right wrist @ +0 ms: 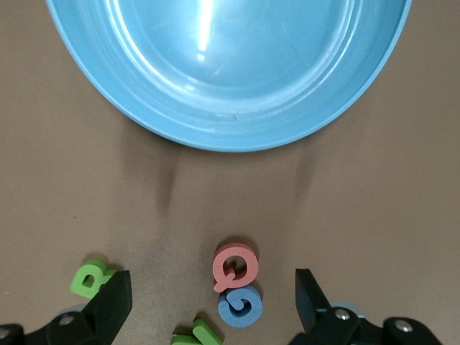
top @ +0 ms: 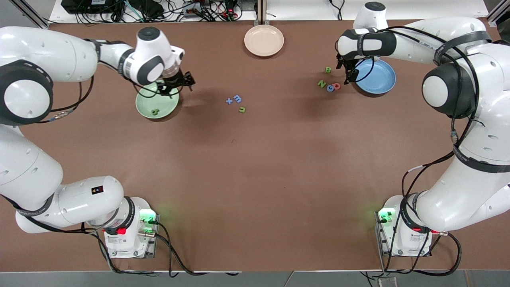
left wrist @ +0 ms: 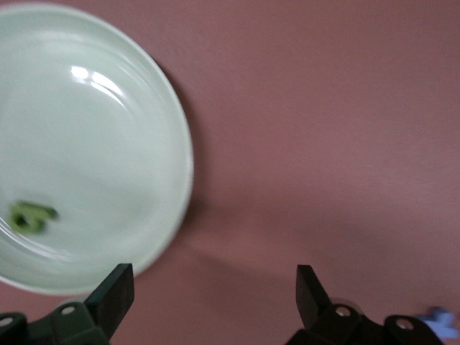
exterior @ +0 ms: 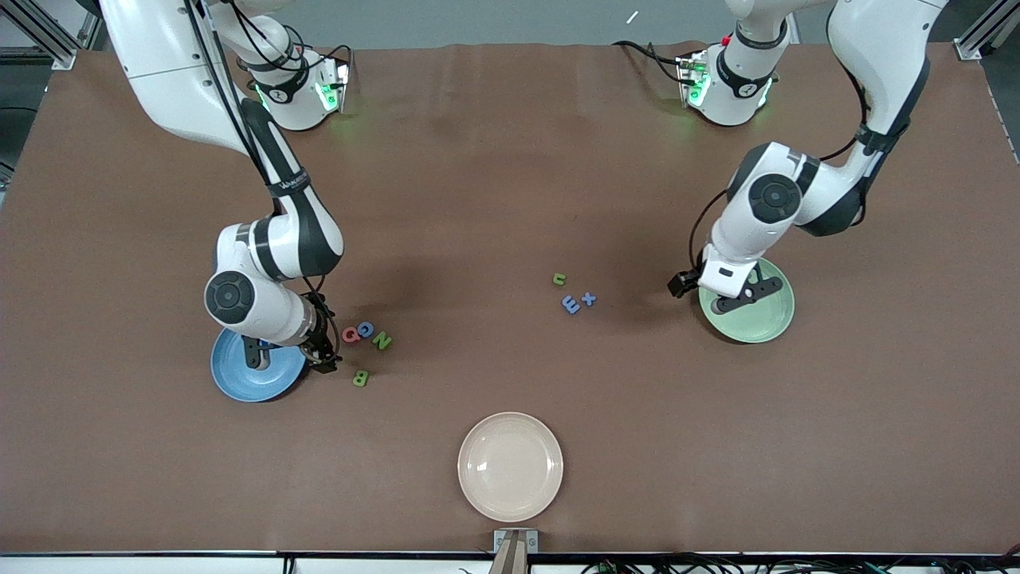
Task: Sort uppercase to blue plate, lowercase to green plate
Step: 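Grasp the blue x with the left gripper while the right gripper grasps Q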
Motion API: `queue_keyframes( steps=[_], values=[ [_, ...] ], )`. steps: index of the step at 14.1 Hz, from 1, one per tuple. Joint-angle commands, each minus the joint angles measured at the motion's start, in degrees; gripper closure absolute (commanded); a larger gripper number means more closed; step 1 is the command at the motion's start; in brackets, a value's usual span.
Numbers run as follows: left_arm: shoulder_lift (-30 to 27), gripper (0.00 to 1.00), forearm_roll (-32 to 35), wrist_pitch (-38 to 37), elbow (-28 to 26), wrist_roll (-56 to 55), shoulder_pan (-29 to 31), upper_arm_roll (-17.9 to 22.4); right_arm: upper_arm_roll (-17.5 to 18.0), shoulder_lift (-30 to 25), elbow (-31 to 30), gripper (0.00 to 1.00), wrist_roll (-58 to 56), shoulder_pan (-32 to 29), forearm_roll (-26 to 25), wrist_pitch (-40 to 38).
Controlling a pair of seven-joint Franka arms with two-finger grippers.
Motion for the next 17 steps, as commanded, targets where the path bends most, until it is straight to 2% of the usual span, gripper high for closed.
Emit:
queue_keyframes(
  steps=[1, 3, 8, 10, 12, 17],
  values=[
    [5.23, 0.01, 0.33, -1.02, 5.61, -16.21, -5.36, -0.40, -0.24, 0.50, -0.66, 0.00, 1.13, 0.71, 0.61, 1.35],
    [8.48, 0.01, 0.85, -1.02, 9.12, -25.63, -8.61, -0.23, -0.24, 1.11, -0.66, 0.01, 1.13, 0.89, 0.52, 1.61],
    [15.17, 0.02, 1.20, -1.10, 15.81, -36.02, -14.95, 0.47, -0.24, 2.51, -0.66, 0.03, 1.13, 1.33, 0.52, 2.23],
    [16.93, 0.08, 2.87, -1.10, 18.27, -40.24, -18.45, 3.88, -0.24, 2.78, -0.66, 0.05, 1.22, 1.77, 0.52, 2.32],
    [17.81, 0.11, 3.14, -1.10, 19.33, -41.75, -22.41, 7.67, -0.24, 3.13, -0.66, 0.08, 1.22, 1.86, 0.52, 2.32],
    [19.75, 0.14, 3.14, -1.10, 20.92, -41.76, -24.27, 8.73, 0.11, 3.31, -0.66, 0.20, 1.22, 1.77, 0.61, 2.23]
  ],
)
